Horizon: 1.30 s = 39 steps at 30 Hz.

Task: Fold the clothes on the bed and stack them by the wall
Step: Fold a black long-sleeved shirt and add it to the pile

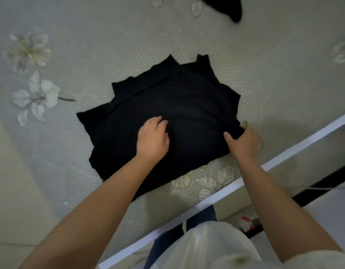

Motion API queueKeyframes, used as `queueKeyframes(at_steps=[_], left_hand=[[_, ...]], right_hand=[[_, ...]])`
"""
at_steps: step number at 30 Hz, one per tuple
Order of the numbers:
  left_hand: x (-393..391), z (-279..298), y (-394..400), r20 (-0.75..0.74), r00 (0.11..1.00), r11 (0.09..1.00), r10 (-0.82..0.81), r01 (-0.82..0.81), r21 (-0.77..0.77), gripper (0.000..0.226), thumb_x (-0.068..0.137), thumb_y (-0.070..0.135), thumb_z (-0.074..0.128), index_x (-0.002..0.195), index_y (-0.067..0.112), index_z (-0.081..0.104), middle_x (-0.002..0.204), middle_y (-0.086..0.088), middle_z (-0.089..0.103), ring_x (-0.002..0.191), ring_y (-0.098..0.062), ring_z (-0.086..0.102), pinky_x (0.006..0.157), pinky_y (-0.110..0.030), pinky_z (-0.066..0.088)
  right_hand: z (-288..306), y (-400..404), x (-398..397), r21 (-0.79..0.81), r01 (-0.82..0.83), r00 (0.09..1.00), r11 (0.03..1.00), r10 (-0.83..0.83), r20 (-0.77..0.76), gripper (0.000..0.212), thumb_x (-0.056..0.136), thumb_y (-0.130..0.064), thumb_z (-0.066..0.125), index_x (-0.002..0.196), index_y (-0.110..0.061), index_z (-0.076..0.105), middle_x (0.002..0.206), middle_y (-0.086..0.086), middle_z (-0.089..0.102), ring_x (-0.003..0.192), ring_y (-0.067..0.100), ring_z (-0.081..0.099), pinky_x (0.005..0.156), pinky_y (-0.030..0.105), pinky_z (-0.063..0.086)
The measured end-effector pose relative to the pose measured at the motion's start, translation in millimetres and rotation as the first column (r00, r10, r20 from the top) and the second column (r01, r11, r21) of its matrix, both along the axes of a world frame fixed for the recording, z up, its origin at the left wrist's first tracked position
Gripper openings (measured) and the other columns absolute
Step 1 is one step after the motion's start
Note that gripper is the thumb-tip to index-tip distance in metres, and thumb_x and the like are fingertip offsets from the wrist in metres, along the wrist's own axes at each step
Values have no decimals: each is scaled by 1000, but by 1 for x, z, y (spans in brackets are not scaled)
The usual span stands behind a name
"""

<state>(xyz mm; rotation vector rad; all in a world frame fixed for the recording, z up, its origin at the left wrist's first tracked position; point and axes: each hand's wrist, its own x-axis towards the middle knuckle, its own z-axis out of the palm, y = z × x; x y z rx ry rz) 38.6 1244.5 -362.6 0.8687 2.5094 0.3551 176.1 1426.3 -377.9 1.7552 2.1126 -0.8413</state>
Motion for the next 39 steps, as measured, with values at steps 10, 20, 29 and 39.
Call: queueKeyframes(at_steps=[10, 20, 29, 39], left_hand=[[-51, -34, 201, -38, 798, 750, -602, 548, -371, 67, 88, 8, 49, 146, 13, 15, 153, -6, 15, 142, -22, 6, 114, -46, 3], [-86, -9, 160, -142, 773, 785, -618, 615, -71, 31, 85, -2, 43, 108, -3, 63, 108, -25, 56, 103, -38, 48, 82, -42, 36], [-108, 64, -41, -392, 771, 840, -501, 542, -8, 11, 72, -12, 58, 81, -11, 64, 90, -30, 63, 81, -48, 60, 63, -46, 49], [-61, 2, -206, -113, 942, 898, -315, 258, -357, 55, 81, -11, 48, 134, -1, 39, 140, -23, 37, 133, -37, 29, 103, -49, 32]], right_hand=[[-12, 29, 8, -81, -127, 991, 989, 129, 27, 46, 86, -39, 58, 123, -12, 55, 121, 9, 58, 116, 24, 49, 106, 43, 25], [42, 21, 7, 34, -325, 822, 945, 300, -483, 29, 79, -12, 68, 102, 4, 64, 103, 19, 63, 98, 32, 57, 81, 29, 40], [94, -148, -33, 320, -544, 511, 776, 609, -607, 12, 52, 1, 67, 60, 0, 58, 61, 13, 60, 52, 28, 56, 44, 31, 47], [16, -301, -8, -98, -792, 607, 603, 760, -232, 54, 90, -28, 49, 139, -10, 32, 145, 10, 27, 125, 26, 33, 98, 37, 27]])
